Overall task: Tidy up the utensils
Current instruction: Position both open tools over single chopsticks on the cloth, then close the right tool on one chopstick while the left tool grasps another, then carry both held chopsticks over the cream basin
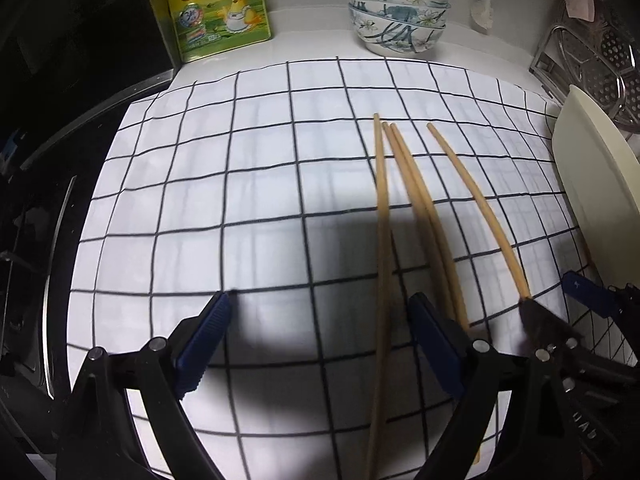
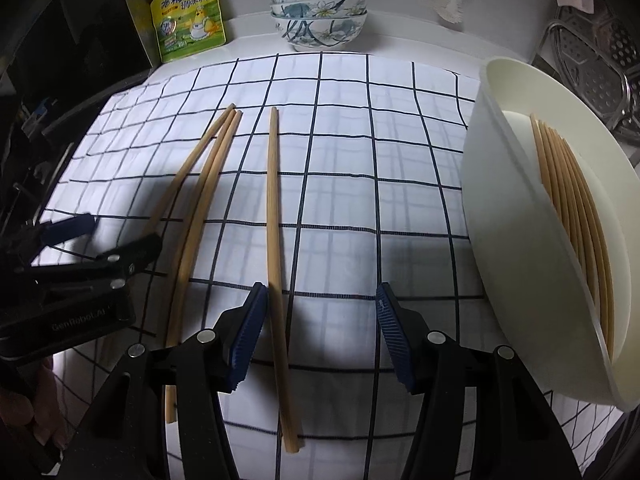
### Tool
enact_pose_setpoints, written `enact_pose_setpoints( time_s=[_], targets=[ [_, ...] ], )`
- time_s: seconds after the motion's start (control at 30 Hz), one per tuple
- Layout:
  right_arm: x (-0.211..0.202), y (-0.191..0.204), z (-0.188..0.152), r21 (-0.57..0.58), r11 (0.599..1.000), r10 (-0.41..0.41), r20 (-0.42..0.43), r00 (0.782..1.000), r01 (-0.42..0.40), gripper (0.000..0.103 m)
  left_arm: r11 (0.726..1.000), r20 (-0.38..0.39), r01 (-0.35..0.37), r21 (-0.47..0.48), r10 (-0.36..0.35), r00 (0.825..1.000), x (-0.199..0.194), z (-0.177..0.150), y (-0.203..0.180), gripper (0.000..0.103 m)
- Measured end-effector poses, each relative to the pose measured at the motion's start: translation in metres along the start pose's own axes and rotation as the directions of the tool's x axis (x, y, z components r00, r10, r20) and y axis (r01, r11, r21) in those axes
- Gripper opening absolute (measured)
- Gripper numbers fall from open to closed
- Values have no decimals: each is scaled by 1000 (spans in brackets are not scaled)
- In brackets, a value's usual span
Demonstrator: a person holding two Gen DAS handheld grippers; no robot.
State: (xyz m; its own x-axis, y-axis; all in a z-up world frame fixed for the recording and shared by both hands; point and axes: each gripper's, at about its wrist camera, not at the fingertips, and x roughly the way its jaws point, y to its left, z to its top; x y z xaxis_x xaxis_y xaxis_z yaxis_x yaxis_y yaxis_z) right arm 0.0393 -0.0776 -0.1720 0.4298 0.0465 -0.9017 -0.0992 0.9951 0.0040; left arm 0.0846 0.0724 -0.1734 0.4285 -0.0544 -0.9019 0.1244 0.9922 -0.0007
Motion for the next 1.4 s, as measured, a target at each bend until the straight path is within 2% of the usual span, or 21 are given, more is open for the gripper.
enact_pose_setpoints(
  time_s=[0.07, 0.1, 0.13, 0.2, 0.23, 0.27, 0.3, 0.43, 0.57, 0.8, 0.97, 1.17, 1.4],
  targets=[
    [0, 5, -1, -29, 999, -19, 15, 1000, 19, 54, 1000, 11, 7, 17, -7, 1000, -1, -1, -5, 80],
    [-1, 8, -1, -44, 999, -25, 22, 999, 26, 50, 999, 20, 15, 29, -15, 1000, -4, -2, -8, 70],
    [-1, 9, -1, -54, 998, -17, 24, 1000, 18, 46, 999, 24, 20, 34, -20, 999, -5, -2, -10, 66],
    [-2, 11, -2, -60, 998, 14, 21, 1000, -13, 28, 999, 27, 29, 43, -31, 999, -9, -3, -12, 44],
    [-2, 13, -1, -66, 998, 22, 19, 1000, -21, 20, 998, 25, 34, 43, -35, 999, -10, -3, -12, 39],
    [-2, 15, 0, -73, 997, 23, 17, 1000, -21, 7, 998, 21, 38, 44, -39, 999, -11, -3, -13, 26],
    [-2, 19, 0, -86, 996, 12, 16, 1000, -11, 6, 998, 14, 47, 42, -48, 999, -12, -3, -12, 10],
    [-4, 20, 2, -68, 997, 44, 12, 999, -43, 6, 997, -9, 67, 36, -67, 998, -15, -3, -10, 7],
    [-17, 15, 5, -21, 995, 93, 29, 995, -93, 6, 997, 5, 74, 33, -74, 997, -28, -3, -8, 7],
    [-60, 9, 14, 2, 989, 149, 96, 984, -150, 6, 996, 77, 81, 44, -84, 993, -73, 9, -13, 7],
    [-90, -4, 20, -6, 987, 162, 148, 976, -163, 6, 994, 127, 97, 53, -104, 986, -102, 21, -27, 7],
    [-130, -43, 23, 15, 987, 152, 232, 961, -160, 6, 989, 182, 129, 78, -141, 973, -132, 37, -60, 7],
    [-163, -116, 19, 100, 989, 75, 305, 949, -110, 6, 968, 195, 195, 156, -224, 955, -143, 57, -132, 7]
  ],
)
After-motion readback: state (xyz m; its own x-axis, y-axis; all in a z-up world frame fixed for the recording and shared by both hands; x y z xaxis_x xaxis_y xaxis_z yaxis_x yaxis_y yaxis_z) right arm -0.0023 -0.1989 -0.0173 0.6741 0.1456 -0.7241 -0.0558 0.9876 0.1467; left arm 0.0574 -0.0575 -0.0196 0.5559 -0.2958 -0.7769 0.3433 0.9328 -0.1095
